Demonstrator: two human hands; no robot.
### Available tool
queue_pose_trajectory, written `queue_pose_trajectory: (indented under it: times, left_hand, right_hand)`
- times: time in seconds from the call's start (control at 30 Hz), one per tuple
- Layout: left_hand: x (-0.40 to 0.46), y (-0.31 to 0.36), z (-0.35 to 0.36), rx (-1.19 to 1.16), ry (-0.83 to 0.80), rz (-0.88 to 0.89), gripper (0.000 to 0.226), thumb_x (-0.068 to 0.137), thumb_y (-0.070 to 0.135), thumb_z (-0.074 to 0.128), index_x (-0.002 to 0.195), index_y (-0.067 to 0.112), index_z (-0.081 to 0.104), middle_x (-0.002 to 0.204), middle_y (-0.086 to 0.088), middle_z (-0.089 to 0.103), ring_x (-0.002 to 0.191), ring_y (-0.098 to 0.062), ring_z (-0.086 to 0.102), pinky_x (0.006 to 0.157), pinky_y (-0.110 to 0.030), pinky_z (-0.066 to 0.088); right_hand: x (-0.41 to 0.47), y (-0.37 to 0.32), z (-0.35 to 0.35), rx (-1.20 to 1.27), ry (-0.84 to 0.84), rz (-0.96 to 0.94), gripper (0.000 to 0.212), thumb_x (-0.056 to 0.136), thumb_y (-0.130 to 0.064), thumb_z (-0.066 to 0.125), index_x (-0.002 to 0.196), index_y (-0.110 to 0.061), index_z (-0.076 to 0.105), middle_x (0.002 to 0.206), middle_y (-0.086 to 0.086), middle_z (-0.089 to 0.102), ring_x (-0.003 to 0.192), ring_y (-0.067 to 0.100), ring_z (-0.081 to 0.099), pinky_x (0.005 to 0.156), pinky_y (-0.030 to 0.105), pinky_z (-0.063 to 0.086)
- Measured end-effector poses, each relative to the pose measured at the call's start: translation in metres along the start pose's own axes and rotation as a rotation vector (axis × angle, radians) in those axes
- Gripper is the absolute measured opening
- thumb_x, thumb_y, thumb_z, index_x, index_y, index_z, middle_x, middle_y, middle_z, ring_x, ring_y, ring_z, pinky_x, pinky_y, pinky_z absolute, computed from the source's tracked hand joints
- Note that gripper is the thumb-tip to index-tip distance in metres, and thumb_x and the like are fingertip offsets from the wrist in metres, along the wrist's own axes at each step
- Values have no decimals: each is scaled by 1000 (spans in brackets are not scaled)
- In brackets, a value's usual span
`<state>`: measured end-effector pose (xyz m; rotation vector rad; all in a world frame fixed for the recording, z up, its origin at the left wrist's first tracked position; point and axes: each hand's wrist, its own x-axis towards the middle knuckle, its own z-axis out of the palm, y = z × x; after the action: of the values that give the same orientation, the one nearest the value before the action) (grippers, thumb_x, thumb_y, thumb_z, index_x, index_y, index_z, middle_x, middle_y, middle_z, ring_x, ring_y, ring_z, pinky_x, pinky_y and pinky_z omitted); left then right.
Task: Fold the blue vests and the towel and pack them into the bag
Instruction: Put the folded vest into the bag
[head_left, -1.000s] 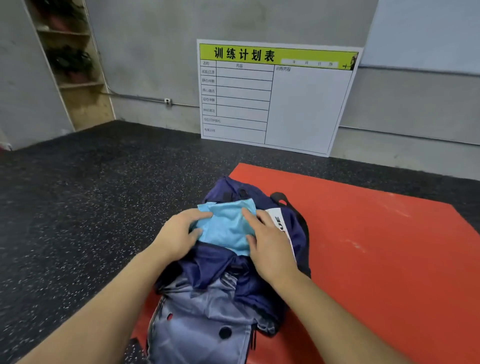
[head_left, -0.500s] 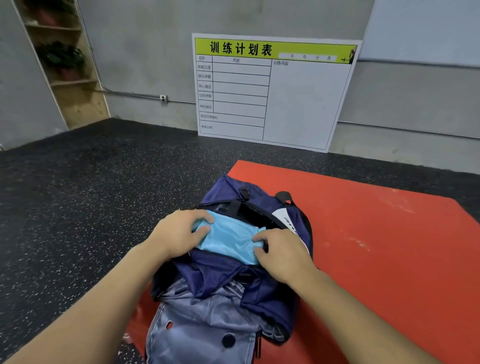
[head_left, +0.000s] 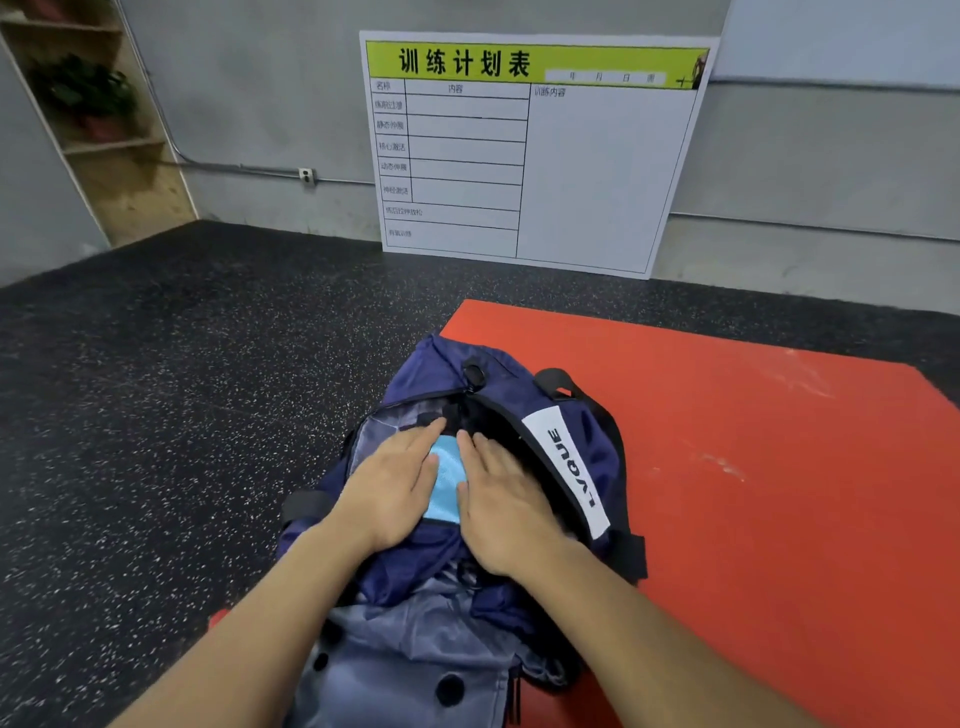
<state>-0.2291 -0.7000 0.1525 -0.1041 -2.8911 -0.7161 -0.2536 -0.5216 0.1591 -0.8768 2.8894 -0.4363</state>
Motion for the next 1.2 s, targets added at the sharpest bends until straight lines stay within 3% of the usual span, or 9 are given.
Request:
queue_pose_trajectory:
  times: [0.17,0.27,0.37,0.53,0.63,0.73,0.97,1.1,1.2]
  left_hand:
    - [8,-8,8,2,-45,-20,72,99,54,16,161,17,23,163,-1,30,151,-13,22,116,-10,2]
    - [17,-10,11,60,-113,-79,58,108,39,26,161,17,19,165,-7,26,153,-19,19,125,-26,8]
    - [6,-1,6,167,-115,-123,67,102,52,20,161,23,18,167,-6,24,155,-23,16,126,-42,13]
    - [-38,49,-23,103,142,-28,77,88,62,30,152,21,45,161,-8,36,152,-34,24,123,-53,19]
    - [-62,99,-21,-89,187,112,73,90,59,42,151,18,46,158,-7,42,150,-30,30,123,-43,23]
    - [-79,166,-10,-223,150,241,74,90,54,49,155,21,36,156,1,42,147,-17,33,120,-24,20]
    - [-99,313,44,-316,3,509,74,93,56,47,159,31,24,162,12,31,151,-12,28,124,-34,22]
    - [-112,387,84,-357,-75,609,75,91,59,44,158,28,28,161,11,33,148,-11,31,122,-20,17]
    - [-119,434,120,-386,-143,659,74,91,60,44,157,27,30,160,7,37,147,-12,35,123,-29,22]
  right_hand:
    - [0,2,0,87,5,2,59,111,-25,25,163,-13,0,171,4,-6,157,20,-3,127,33,1]
    - [3,-3,-10,-7,-118,32,53,110,-18,27,160,-1,15,170,6,-13,157,23,-11,124,33,-5]
    - [-5,-7,-22,76,-140,41,65,111,-33,29,163,-11,-4,171,4,-13,157,19,-14,125,33,-4]
    - [-78,5,-63,340,-52,-100,68,106,-44,48,163,-23,17,171,-8,5,156,4,-1,126,26,4]
    - [-139,38,-92,366,27,-106,65,104,-41,54,161,-28,26,168,-11,20,152,1,16,124,20,13]
    - [-203,78,-121,324,85,-60,64,104,-37,56,160,-25,28,167,-8,25,151,1,20,117,6,8]
    - [-356,165,-174,128,153,93,67,103,-36,59,160,-23,26,165,-6,25,149,-2,18,117,6,5]
    - [-445,214,-193,100,167,235,69,102,-37,60,160,-24,26,165,-4,26,151,2,20,115,4,5]
    - [-504,252,-202,81,177,336,69,102,-40,60,160,-26,26,166,-6,26,147,-2,21,112,1,4]
